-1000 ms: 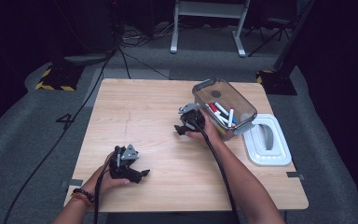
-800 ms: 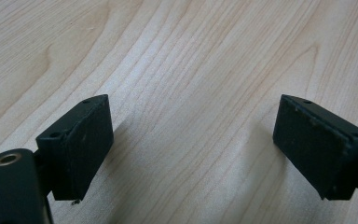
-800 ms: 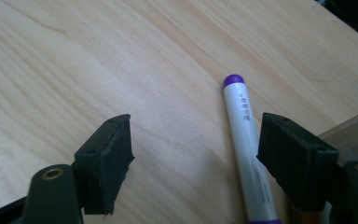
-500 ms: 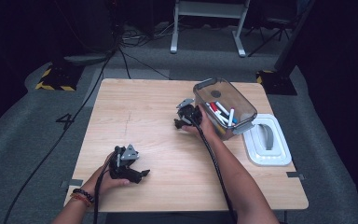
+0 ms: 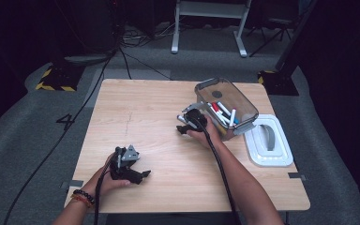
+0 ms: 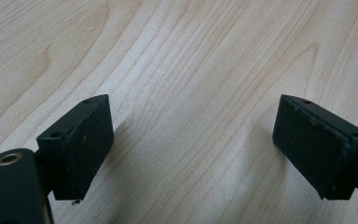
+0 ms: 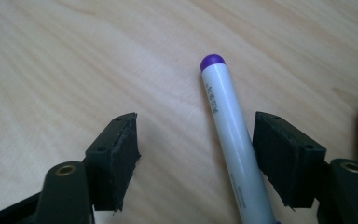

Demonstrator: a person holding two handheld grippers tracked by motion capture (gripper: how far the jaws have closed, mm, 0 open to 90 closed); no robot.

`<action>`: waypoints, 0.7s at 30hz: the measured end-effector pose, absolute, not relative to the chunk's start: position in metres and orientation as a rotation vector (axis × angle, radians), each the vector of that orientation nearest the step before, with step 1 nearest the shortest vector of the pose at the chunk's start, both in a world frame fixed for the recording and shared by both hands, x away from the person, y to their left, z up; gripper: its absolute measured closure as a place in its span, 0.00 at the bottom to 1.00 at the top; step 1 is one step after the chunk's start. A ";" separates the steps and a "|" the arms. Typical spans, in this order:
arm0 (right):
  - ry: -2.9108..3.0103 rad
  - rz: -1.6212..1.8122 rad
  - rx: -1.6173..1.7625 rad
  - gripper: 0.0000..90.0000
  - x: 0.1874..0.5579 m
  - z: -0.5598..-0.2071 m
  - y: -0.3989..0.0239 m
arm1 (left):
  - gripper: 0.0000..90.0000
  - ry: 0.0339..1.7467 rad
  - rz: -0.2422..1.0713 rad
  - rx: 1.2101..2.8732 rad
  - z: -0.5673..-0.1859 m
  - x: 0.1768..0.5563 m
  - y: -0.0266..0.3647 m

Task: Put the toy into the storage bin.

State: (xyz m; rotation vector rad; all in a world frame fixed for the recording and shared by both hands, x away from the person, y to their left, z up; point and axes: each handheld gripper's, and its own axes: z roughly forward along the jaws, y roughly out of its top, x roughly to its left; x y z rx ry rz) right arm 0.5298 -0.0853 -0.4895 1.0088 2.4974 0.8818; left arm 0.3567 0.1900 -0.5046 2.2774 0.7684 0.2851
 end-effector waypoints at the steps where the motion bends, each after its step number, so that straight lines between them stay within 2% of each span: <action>1: 2.497 0.882 1.009 0.37 0.530 -0.489 -0.085 | 0.14 0.768 0.285 2.277 -0.505 0.357 0.190; 6: 2.606 0.886 0.917 0.39 0.501 -0.487 -0.094 | 0.14 0.774 0.290 2.275 -0.505 0.356 0.189; 13: 2.655 0.855 0.819 0.33 0.477 -0.479 -0.110 | 0.14 0.773 0.288 2.276 -0.505 0.356 0.189; 18: 2.656 0.847 0.829 0.36 0.470 -0.475 -0.127 | 0.14 0.772 0.290 2.278 -0.504 0.356 0.189; 19: 2.656 0.854 0.833 0.38 0.468 -0.475 -0.132 | 0.14 0.772 0.289 2.278 -0.504 0.356 0.189; 20: 2.679 0.842 0.806 0.44 0.464 -0.478 -0.137 | 0.14 0.771 0.288 2.279 -0.504 0.356 0.189; 21: 2.687 0.848 0.796 0.44 0.462 -0.479 -0.137 | 0.14 0.770 0.288 2.279 -0.504 0.356 0.189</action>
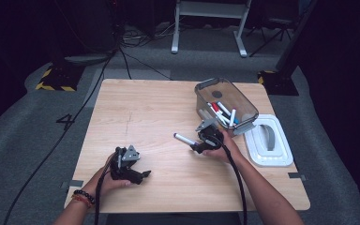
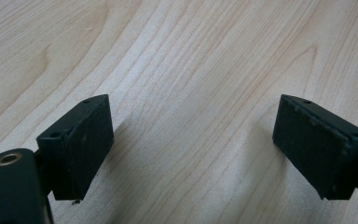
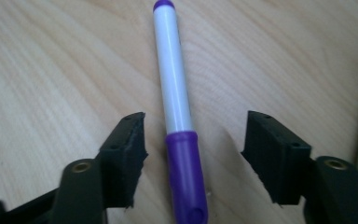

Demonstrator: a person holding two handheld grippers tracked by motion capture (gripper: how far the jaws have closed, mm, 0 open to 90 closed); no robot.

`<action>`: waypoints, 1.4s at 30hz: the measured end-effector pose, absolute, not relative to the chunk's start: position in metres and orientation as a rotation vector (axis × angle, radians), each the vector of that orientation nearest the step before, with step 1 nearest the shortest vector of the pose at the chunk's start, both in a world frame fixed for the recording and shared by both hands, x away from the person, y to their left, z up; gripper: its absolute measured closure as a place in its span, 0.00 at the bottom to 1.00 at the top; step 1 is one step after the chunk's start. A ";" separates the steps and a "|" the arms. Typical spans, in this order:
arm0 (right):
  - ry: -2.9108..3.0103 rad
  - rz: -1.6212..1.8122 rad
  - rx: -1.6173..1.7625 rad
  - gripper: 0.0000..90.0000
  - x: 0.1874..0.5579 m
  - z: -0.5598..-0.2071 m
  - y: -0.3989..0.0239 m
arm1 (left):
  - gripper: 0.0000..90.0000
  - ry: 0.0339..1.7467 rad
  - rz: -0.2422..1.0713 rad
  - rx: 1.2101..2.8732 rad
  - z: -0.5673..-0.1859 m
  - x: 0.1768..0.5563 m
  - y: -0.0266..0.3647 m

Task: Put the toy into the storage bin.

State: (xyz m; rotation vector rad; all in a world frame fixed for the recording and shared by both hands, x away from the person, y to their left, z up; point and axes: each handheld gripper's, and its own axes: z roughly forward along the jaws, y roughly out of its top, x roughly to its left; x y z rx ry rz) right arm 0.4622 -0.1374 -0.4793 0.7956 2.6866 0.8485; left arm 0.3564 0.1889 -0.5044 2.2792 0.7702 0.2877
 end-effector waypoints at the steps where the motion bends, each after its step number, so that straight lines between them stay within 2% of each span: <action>1: 2.687 0.852 0.793 0.47 0.461 -0.481 -0.137 | 0.14 0.770 0.287 2.279 -0.504 0.356 0.189; 2: 2.689 0.849 0.787 0.53 0.459 -0.481 -0.137 | 0.14 0.770 0.288 2.279 -0.504 0.356 0.189; 7: 2.733 0.880 0.738 0.67 0.454 -0.482 -0.134 | 0.14 0.769 0.286 2.277 -0.505 0.356 0.189; 11: 2.750 0.897 0.703 0.81 0.449 -0.482 -0.136 | 0.14 0.768 0.286 2.278 -0.505 0.357 0.189; 17: 2.771 0.934 0.617 0.82 0.441 -0.482 -0.134 | 0.14 0.769 0.286 2.278 -0.505 0.357 0.189; 23: 2.743 1.012 0.559 0.82 0.432 -0.463 -0.135 | 0.14 0.769 0.286 2.278 -0.504 0.357 0.189; 34: 2.655 1.157 0.523 0.82 0.409 -0.405 -0.150 | 0.14 0.770 0.286 2.278 -0.504 0.356 0.189; 36: 2.606 1.154 0.515 0.82 0.404 -0.382 -0.159 | 0.14 0.768 0.285 2.278 -0.505 0.357 0.189; 42: 2.511 1.182 0.575 0.83 0.409 -0.344 -0.187 | 0.14 0.769 0.285 2.278 -0.505 0.357 0.189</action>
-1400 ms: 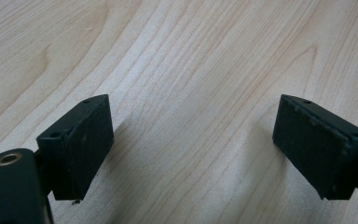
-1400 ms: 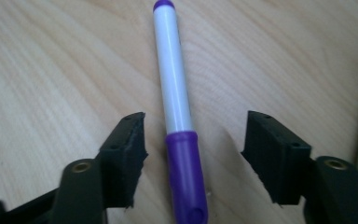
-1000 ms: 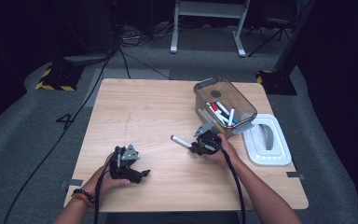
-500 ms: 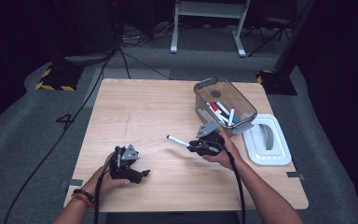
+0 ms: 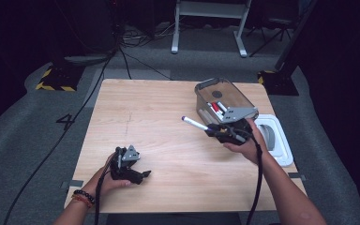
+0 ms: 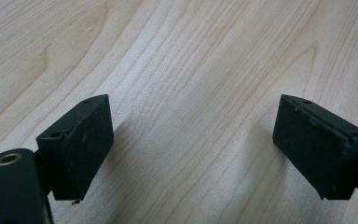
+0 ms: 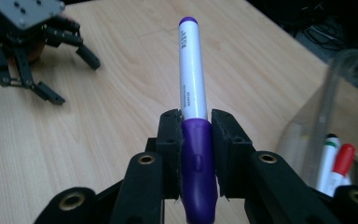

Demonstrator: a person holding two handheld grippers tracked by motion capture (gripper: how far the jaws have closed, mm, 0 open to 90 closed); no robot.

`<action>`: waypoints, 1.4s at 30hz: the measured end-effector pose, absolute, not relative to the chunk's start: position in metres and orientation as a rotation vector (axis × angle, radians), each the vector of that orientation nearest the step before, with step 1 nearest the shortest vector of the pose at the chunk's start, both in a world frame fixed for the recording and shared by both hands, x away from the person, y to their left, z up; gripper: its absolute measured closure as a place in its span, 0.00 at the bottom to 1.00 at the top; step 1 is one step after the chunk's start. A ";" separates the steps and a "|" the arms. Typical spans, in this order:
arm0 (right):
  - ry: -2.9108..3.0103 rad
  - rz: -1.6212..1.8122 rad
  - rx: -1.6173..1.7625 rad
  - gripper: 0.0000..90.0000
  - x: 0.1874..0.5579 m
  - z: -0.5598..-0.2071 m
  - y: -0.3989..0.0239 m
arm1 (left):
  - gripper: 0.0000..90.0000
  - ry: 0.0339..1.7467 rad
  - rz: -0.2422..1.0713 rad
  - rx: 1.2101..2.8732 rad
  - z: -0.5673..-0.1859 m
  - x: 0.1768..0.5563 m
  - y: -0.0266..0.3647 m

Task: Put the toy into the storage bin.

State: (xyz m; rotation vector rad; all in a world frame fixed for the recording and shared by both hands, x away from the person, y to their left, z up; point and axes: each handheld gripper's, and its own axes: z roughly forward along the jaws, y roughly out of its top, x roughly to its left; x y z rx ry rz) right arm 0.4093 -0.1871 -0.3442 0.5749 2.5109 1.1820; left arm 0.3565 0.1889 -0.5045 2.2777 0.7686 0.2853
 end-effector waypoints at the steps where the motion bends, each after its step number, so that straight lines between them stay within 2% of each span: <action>1: 2.504 1.192 0.587 0.83 0.410 -0.341 -0.190 | 0.14 0.769 0.286 2.278 -0.505 0.357 0.189; 8: 2.441 1.140 0.660 0.83 0.426 -0.327 -0.210 | 0.14 0.769 0.286 2.278 -0.504 0.357 0.189; 21: 2.375 1.036 0.870 0.83 0.472 -0.338 -0.237 | 0.14 0.767 0.285 2.278 -0.504 0.357 0.189; 32: 2.438 0.914 0.986 0.83 0.507 -0.366 -0.224 | 0.14 0.770 0.282 2.279 -0.505 0.357 0.189; 42: 2.504 0.793 1.031 0.82 0.522 -0.383 -0.209 | 0.14 0.766 0.283 2.278 -0.505 0.357 0.189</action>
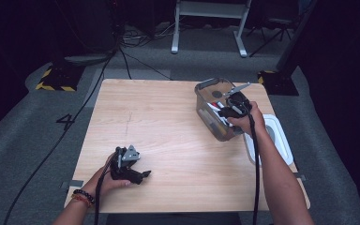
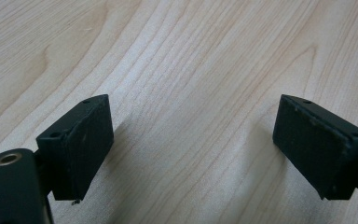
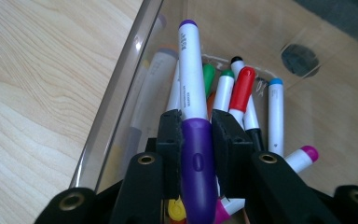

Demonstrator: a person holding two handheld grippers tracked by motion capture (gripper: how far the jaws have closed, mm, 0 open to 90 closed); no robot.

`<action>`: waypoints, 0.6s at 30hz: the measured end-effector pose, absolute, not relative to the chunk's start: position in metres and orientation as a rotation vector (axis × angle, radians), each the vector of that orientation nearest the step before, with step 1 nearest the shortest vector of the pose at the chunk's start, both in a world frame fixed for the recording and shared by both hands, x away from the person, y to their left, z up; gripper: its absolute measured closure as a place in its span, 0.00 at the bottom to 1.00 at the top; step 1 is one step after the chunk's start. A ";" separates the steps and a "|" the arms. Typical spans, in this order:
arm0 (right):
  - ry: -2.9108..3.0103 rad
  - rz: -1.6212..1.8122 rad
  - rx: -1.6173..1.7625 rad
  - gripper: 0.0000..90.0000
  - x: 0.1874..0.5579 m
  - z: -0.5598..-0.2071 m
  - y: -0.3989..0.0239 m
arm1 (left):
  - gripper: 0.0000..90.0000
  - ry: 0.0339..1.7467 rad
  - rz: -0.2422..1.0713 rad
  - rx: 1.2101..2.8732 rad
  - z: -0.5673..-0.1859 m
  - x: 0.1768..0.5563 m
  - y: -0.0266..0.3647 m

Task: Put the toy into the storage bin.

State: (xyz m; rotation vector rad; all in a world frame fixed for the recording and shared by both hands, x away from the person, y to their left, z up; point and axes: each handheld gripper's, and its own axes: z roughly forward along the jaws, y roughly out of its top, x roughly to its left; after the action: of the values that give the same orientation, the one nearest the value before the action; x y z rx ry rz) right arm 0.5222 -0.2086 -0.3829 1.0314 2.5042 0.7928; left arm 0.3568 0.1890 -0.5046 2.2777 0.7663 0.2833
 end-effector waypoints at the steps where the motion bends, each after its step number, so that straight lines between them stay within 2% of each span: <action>1: 2.518 0.782 1.028 0.82 0.522 -0.384 -0.207 | 0.14 0.770 0.283 2.279 -0.505 0.357 0.189; 10: 2.569 0.766 1.044 0.80 0.524 -0.393 -0.204 | 0.14 0.770 0.283 2.279 -0.505 0.357 0.189; 11: 2.567 0.752 1.043 0.76 0.524 -0.393 -0.203 | 0.14 0.770 0.283 2.279 -0.505 0.357 0.189; 14: 2.525 0.789 1.048 0.72 0.523 -0.389 -0.207 | 0.14 0.770 0.283 2.279 -0.505 0.357 0.189; 18: 2.424 0.896 1.048 0.60 0.512 -0.370 -0.225 | 0.14 0.770 0.283 2.279 -0.505 0.357 0.189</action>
State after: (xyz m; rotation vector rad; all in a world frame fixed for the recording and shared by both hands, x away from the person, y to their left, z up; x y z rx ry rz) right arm 0.5116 -0.2246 -0.3701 1.0477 2.4242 0.8962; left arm 0.3566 0.1890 -0.5045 2.2793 0.7701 0.2828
